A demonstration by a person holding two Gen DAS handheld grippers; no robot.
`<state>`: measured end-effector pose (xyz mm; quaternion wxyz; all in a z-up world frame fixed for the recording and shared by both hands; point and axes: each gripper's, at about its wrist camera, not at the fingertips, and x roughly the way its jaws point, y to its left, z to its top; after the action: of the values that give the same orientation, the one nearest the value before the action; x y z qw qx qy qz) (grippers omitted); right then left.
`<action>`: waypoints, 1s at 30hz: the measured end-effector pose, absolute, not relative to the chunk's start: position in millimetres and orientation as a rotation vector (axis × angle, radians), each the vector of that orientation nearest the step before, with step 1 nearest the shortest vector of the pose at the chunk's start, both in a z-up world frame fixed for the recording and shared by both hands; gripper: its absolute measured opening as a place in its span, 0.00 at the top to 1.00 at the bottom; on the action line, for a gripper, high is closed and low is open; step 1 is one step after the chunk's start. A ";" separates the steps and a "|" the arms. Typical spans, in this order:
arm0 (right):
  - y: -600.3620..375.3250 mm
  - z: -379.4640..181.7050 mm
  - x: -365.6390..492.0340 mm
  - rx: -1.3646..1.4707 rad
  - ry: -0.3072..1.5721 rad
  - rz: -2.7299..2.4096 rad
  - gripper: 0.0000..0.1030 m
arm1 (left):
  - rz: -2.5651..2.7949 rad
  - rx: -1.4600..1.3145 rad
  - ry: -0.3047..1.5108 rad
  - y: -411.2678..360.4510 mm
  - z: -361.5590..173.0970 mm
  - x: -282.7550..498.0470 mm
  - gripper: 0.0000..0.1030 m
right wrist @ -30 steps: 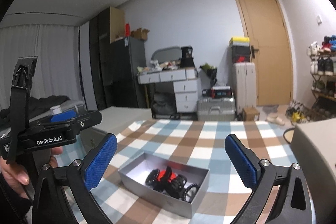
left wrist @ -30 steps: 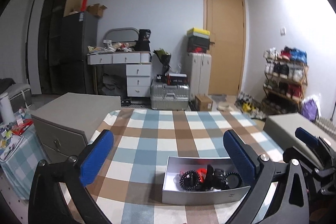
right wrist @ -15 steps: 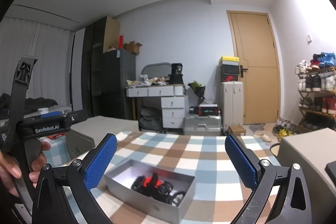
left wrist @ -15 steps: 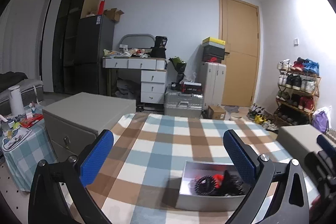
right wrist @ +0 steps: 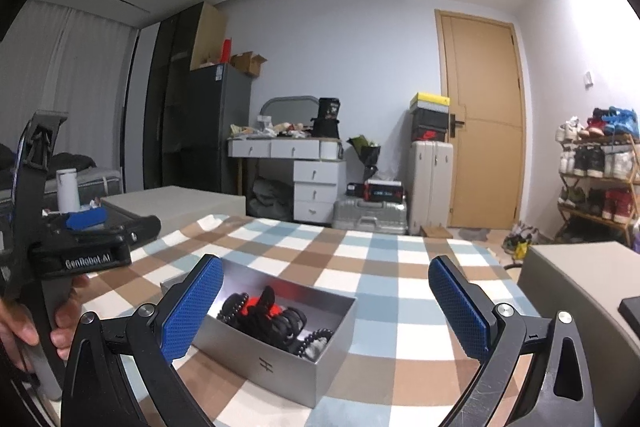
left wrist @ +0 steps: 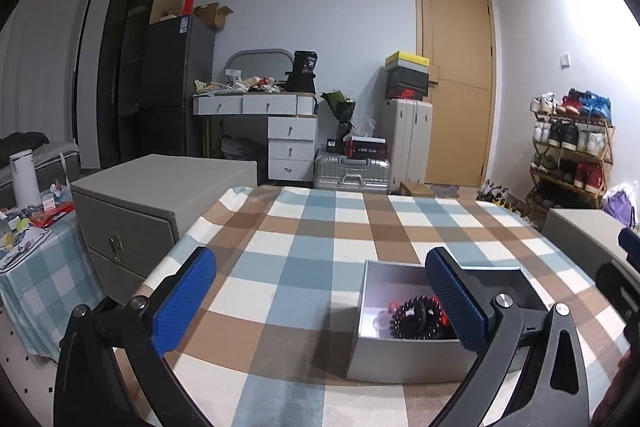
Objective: Organize jewelry
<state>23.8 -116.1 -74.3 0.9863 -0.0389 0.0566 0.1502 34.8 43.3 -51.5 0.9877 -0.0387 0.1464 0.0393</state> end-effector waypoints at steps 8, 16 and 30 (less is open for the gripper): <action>-119.0 -77.5 42.1 -0.053 0.209 0.307 0.00 | 0.062 -0.034 0.324 30.7 -54.7 34.5 0.01; -116.5 -82.2 48.7 -0.064 0.267 0.307 0.00 | 0.038 -0.019 0.325 27.8 -53.7 31.2 0.01; -117.3 -82.2 48.5 -0.066 0.275 0.306 0.00 | 0.038 -0.018 0.327 28.1 -52.9 32.3 0.01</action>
<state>48.5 -117.3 -82.2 0.9784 -0.0329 0.1364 0.1521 32.2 28.1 -52.9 0.9864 -0.0091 0.1628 0.0187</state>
